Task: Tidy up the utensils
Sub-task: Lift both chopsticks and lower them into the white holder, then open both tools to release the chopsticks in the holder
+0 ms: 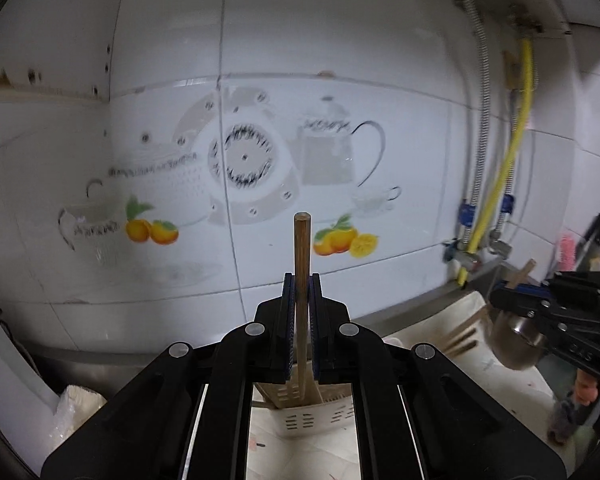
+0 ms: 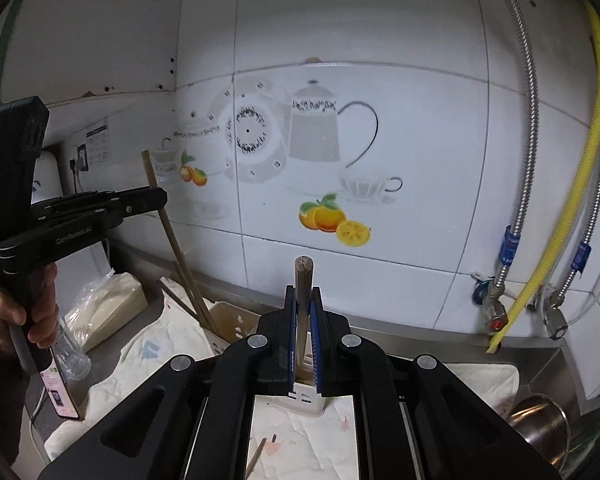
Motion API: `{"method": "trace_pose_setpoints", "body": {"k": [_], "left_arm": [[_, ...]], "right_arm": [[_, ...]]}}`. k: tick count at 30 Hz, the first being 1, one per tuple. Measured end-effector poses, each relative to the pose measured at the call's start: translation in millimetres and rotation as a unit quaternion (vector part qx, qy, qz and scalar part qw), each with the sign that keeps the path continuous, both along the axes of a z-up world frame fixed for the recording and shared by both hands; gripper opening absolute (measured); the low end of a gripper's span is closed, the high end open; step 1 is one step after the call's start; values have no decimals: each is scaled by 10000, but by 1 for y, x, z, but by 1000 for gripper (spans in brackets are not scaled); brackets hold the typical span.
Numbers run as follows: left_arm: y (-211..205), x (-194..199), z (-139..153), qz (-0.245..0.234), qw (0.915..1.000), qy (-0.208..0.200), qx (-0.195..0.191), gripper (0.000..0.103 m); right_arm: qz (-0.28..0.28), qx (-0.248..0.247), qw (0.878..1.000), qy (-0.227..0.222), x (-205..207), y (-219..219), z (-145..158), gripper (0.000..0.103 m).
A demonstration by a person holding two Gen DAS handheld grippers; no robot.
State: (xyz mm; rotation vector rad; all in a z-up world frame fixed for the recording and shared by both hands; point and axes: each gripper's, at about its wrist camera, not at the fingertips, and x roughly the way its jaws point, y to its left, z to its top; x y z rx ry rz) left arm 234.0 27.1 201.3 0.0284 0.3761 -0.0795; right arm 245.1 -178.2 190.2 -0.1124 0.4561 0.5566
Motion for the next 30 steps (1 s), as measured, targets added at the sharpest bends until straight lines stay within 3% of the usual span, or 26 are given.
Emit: {"method": "trace_pose_setpoints", "body": {"k": [13, 16, 19, 23, 30], "left_arm": [[27, 33, -65, 94, 9948, 806, -622, 6], [28, 31, -69, 104, 9943, 830, -655, 7], [28, 25, -69, 110, 9944, 810, -676, 10], [28, 7, -65, 99, 9951, 698, -690, 18], [22, -44, -78, 30, 9959, 620, -653, 30]], "right_arm": [[-41, -129, 9984, 557, 34, 18, -51, 7], [-62, -66, 9978, 660, 39, 18, -58, 7], [-82, -35, 9980, 633, 39, 16, -58, 8], [-124, 74, 9987, 480, 26, 6, -49, 16], [-100, 158, 9995, 270, -26, -10, -53, 28]]}}
